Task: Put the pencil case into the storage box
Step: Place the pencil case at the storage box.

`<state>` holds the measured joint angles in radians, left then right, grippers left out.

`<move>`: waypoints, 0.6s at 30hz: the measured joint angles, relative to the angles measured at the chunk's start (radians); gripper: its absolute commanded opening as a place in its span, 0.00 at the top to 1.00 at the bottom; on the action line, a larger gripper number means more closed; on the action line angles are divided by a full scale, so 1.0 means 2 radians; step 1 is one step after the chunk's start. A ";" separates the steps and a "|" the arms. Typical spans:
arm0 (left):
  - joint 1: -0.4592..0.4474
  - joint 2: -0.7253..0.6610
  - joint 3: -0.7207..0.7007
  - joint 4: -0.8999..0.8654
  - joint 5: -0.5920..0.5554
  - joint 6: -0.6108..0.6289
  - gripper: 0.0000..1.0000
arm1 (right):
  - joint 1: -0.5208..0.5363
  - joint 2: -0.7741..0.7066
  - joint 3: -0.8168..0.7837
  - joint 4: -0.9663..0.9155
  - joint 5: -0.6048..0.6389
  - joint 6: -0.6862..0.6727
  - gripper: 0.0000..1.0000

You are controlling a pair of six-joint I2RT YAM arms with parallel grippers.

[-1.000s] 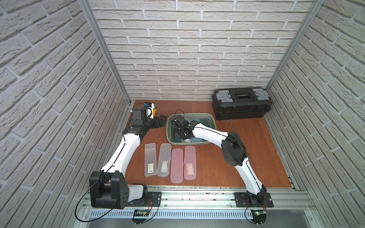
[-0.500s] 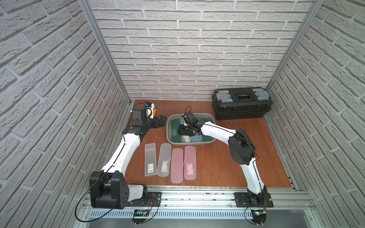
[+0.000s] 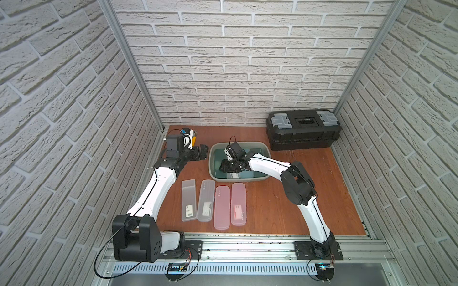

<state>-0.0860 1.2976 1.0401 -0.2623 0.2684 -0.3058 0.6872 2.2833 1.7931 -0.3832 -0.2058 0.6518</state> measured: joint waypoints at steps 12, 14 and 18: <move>-0.007 0.002 0.000 -0.005 -0.008 0.011 0.01 | -0.002 -0.078 -0.035 -0.014 0.056 -0.044 0.21; -0.011 0.002 0.000 -0.008 -0.015 0.014 0.02 | -0.002 -0.108 -0.053 -0.017 0.076 -0.046 0.18; -0.020 0.003 0.000 -0.013 -0.027 0.022 0.02 | 0.003 -0.192 -0.121 -0.025 0.126 -0.046 0.14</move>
<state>-0.1268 1.3029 1.0405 -0.2874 0.2150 -0.2615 0.6930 1.9003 1.5501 -0.4328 0.0456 0.5606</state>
